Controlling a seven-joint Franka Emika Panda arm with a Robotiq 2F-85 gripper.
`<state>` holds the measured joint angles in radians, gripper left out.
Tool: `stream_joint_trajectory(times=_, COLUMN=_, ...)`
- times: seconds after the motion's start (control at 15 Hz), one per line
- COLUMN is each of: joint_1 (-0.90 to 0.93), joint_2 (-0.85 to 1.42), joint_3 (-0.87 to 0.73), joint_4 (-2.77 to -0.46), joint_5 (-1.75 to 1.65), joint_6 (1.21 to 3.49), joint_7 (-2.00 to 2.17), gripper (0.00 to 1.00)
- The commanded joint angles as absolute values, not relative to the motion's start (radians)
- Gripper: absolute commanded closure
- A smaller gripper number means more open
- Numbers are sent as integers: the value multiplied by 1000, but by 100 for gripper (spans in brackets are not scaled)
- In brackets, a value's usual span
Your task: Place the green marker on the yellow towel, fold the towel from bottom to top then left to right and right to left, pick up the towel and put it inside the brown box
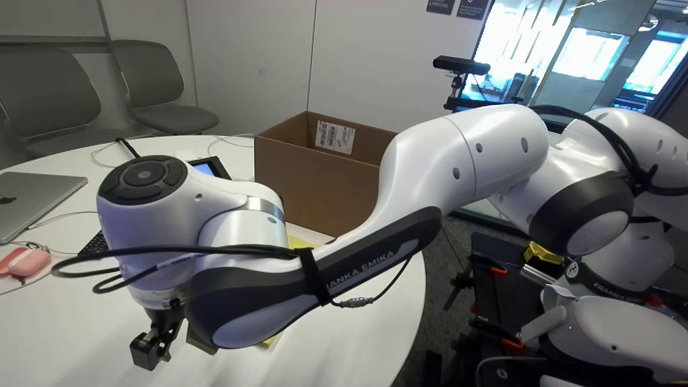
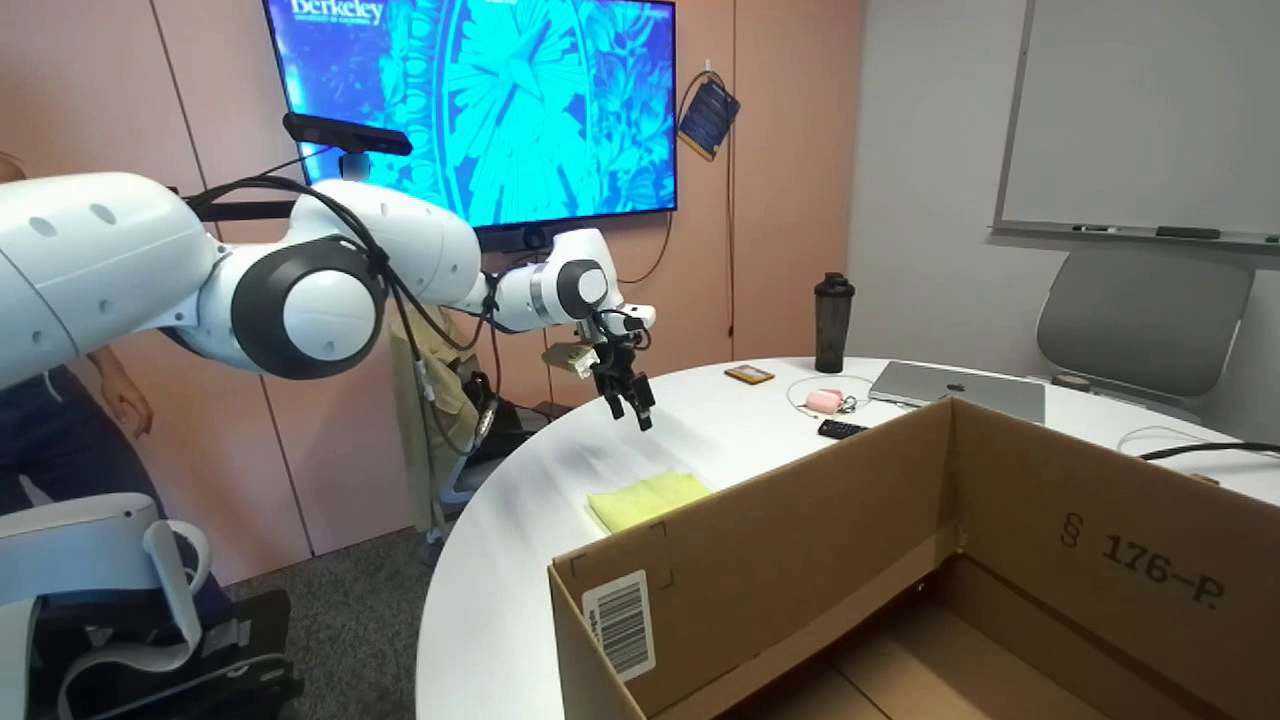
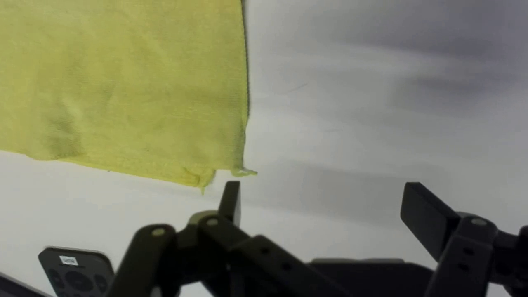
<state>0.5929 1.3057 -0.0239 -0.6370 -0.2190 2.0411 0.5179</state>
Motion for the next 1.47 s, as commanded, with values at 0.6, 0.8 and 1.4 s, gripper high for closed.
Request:
stream_joint_trajectory(times=0.6, joint_1=552, joint_2=1045, joint_3=12, joint_4=-1067, joint_5=-200, joint_6=2130, joint_7=398, gripper=0)
stream_joint_trajectory(times=0.8, joint_1=544, joint_2=947, joint_3=24, joint_4=-1185, joint_5=-186, joint_6=2133, joint_7=408, gripper=0)
stream_joint_trajectory(times=1.4, joint_1=525, joint_2=672, joint_3=63, joint_4=-1570, joint_5=-144, joint_6=2184, joint_7=403, gripper=0)
